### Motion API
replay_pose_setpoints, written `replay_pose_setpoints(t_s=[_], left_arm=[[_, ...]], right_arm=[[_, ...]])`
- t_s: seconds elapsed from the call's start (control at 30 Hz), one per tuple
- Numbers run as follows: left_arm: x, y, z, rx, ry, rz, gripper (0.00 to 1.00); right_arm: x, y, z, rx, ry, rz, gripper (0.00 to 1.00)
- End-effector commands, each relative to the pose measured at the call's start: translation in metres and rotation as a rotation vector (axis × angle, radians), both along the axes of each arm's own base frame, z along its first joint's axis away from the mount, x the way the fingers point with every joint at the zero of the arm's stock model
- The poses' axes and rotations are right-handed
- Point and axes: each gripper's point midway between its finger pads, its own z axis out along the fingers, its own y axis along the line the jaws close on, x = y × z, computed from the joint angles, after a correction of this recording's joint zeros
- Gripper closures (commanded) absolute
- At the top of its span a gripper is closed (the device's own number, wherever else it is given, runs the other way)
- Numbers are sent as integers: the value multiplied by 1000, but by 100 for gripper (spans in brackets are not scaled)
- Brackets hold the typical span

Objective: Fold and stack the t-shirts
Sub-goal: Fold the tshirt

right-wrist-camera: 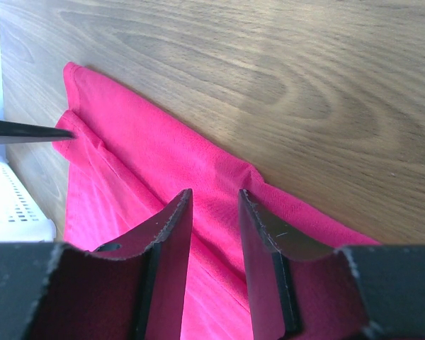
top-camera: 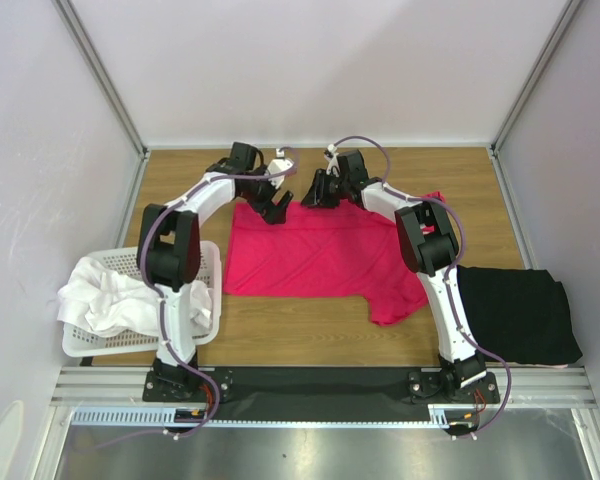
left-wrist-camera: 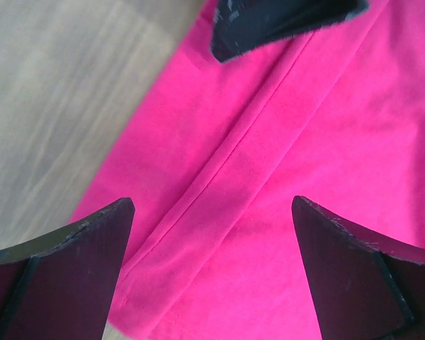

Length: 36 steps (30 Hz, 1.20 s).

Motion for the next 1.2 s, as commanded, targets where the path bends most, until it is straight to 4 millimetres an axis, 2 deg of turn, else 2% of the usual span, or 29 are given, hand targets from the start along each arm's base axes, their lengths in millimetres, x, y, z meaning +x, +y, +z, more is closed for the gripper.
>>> replay_pose_setpoints(t_s=[0.0,0.33,0.57,0.97,1.17], left_arm=[[-6,-11,-16,69,14,-138,0],[1,-19,-22,114,4,-151,0],[-7,-18,-31,115,42,-148,1],[-5,-22,-40,93,96,-110,0],[-11,-21,-35,90,98,-107,7]], right_arm=[[-5,-21,-18,-83,44,-38,61],[-4,-20,-17,-79,41,-35,61],[-2,-22,-19,-84,46,-41,61],[-2,-22,-19,-87,49,-42,61],[-2,-22,-20,-87,51,-44,61]])
